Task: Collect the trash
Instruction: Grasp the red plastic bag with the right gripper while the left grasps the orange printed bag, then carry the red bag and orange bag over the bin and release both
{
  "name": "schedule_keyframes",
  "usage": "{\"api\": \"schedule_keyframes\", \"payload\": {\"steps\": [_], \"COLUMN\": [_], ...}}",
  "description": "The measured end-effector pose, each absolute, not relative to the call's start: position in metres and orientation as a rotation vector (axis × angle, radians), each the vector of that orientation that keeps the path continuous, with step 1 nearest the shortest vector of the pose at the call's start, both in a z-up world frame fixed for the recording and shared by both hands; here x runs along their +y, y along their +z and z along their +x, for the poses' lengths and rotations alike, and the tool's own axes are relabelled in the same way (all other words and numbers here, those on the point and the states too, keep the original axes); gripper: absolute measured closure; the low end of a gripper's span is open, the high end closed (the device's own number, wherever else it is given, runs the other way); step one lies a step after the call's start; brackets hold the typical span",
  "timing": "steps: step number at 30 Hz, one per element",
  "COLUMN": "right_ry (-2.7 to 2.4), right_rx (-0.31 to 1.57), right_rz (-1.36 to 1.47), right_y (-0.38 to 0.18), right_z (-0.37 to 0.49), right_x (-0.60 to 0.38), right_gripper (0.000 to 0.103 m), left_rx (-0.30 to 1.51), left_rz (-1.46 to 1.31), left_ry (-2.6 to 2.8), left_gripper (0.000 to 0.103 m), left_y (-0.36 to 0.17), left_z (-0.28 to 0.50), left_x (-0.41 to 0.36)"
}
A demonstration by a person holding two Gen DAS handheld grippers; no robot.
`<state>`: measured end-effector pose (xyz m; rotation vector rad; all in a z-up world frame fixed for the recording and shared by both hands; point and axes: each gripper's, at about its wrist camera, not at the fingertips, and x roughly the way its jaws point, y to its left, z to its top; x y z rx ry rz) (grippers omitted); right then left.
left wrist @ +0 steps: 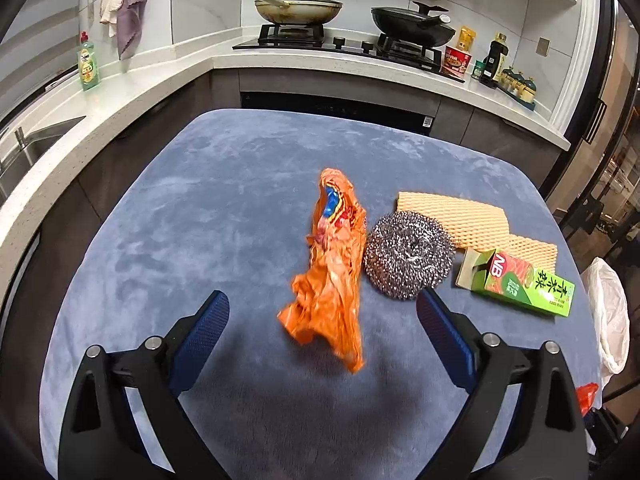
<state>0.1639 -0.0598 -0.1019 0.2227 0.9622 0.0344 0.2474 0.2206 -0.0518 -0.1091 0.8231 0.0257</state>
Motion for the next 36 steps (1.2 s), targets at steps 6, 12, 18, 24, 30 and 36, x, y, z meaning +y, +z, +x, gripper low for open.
{"api": "schedule_keyframes", "payload": {"steps": [6, 12, 18, 24, 30, 36], "right_ry": [0.035, 0.036, 0.035, 0.035, 0.043, 0.044], "right_rx": [0.944, 0.927, 0.905, 0.871, 0.827, 0.783], "right_rz": [0.237, 0.241, 0.245, 0.253, 0.275, 0.29], "right_y": [-0.096, -0.09, -0.082, -0.069, -0.05, -0.033], "right_z": [0.178, 0.186, 0.184, 0.175, 0.163, 0.149], "right_x": [-0.059, -0.057, -0.057, -0.06, -0.065, -0.072], "right_gripper": [0.057, 0.057, 0.057, 0.057, 0.057, 0.057], "left_rx": [0.856, 0.885, 0.877, 0.858, 0.844, 0.817], "left_rz": [-0.122, -0.111, -0.103, -0.066, -0.056, -0.051], "left_ry": [0.013, -0.003, -0.012, -0.027, -0.06, -0.097], "left_gripper": [0.039, 0.071, 0.085, 0.086, 0.086, 0.087], "left_y": [-0.06, -0.064, -0.058, -0.046, -0.03, -0.011], "left_z": [0.259, 0.26, 0.246, 0.219, 0.191, 0.165], "left_x": [0.224, 0.223, 0.218, 0.204, 0.192, 0.18]}}
